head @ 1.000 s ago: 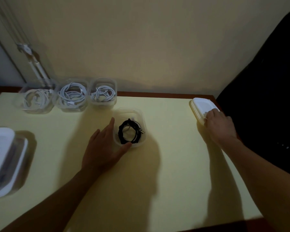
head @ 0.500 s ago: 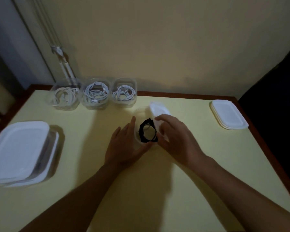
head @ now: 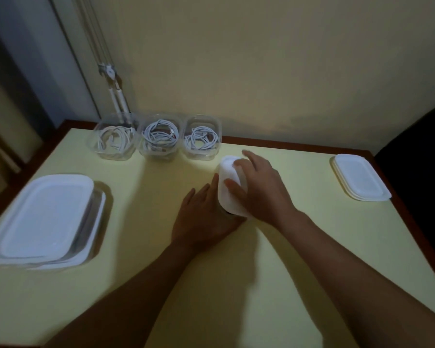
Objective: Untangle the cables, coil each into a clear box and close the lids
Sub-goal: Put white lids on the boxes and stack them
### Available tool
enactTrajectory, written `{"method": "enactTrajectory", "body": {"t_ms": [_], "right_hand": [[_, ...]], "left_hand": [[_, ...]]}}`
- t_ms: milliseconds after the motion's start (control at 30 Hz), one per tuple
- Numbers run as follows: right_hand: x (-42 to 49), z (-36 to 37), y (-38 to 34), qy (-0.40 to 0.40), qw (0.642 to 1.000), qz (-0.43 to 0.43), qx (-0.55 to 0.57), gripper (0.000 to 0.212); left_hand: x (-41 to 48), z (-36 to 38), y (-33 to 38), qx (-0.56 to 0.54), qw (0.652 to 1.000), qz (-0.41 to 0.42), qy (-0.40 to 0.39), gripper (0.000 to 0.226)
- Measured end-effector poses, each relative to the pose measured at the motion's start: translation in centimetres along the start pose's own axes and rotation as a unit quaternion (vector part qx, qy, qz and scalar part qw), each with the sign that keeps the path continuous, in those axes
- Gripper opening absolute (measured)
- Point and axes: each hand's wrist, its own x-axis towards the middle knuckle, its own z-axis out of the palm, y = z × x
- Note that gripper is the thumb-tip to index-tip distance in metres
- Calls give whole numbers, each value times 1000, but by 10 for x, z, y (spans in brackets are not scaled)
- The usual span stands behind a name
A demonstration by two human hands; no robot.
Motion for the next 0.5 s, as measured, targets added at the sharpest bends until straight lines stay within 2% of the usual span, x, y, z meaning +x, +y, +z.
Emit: {"method": "enactTrajectory", "body": {"t_ms": [67, 133, 233, 333, 500], "right_hand": [[8, 9, 6, -86, 995, 28, -50, 70], [10, 20, 12, -133, 988, 25, -81, 69], [10, 23, 17, -141, 984, 3, -112, 67], [17, 22, 22, -148, 978, -27, -142, 74], [19, 28, 25, -152, 980, -55, -115, 76]], "left_hand": [[-1, 2, -2, -19, 1000, 2, 5, 112], [-2, 3, -4, -24, 1000, 9, 17, 111], [-3, 3, -5, -23, 999, 24, 24, 109], [-1, 4, -7, -20, 999, 24, 10, 107], [-2, 4, -5, -52, 999, -11, -8, 95]]}}
